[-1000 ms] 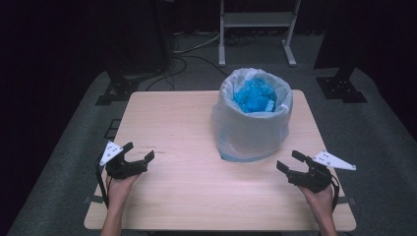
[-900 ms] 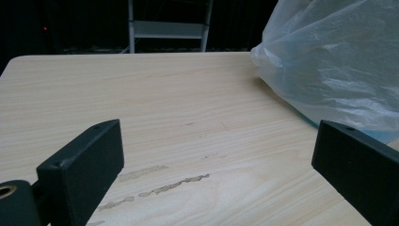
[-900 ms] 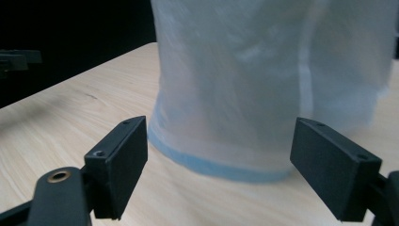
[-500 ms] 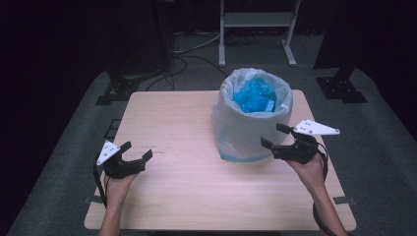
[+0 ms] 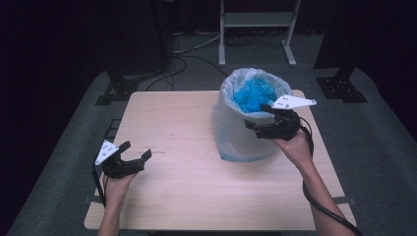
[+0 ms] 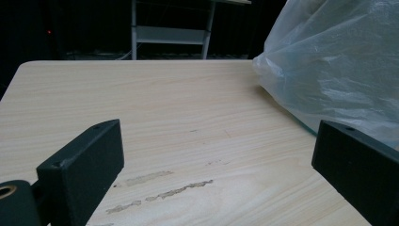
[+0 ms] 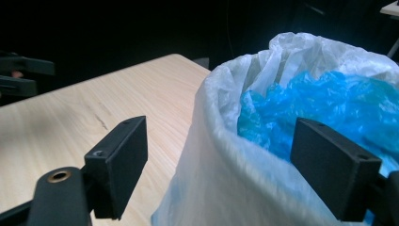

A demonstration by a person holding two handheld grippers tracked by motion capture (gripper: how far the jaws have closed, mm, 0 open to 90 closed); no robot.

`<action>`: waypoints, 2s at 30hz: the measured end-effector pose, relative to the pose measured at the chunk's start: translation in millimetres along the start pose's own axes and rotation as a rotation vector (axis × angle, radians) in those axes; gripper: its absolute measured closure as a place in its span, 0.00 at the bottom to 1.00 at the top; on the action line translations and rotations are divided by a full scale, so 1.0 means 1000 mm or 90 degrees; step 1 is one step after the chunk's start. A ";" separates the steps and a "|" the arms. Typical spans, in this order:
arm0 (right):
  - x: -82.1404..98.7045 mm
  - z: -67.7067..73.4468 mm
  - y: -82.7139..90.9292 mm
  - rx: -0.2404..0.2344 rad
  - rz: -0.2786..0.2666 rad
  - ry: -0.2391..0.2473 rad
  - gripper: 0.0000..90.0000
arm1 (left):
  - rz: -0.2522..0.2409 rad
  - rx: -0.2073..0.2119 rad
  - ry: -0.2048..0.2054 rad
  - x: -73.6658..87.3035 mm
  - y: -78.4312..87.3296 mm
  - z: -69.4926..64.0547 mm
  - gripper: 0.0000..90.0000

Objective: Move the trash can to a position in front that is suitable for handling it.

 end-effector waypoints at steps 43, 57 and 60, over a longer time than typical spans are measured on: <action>-0.020 0.003 -0.064 -0.037 0.203 0.089 0.75 | -0.018 0.003 0.001 -0.009 0.007 0.001 0.02; -0.022 0.012 -0.067 -0.053 0.210 0.118 0.81 | -0.029 0.019 0.006 -0.017 0.011 -0.002 0.02; -0.022 0.017 -0.068 -0.061 0.207 0.128 0.81 | -0.034 0.021 0.004 -0.019 0.013 -0.002 0.02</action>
Point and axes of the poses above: each handheld gripper's, and its own axes: y roughly backward along the jaws, x roughly out of its underside, z roughly to its left, the point moved 4 cm from there along -y, roughly forward along the jaws, and after that the axes turned 1 degree about -y, right-handed, at the moved point
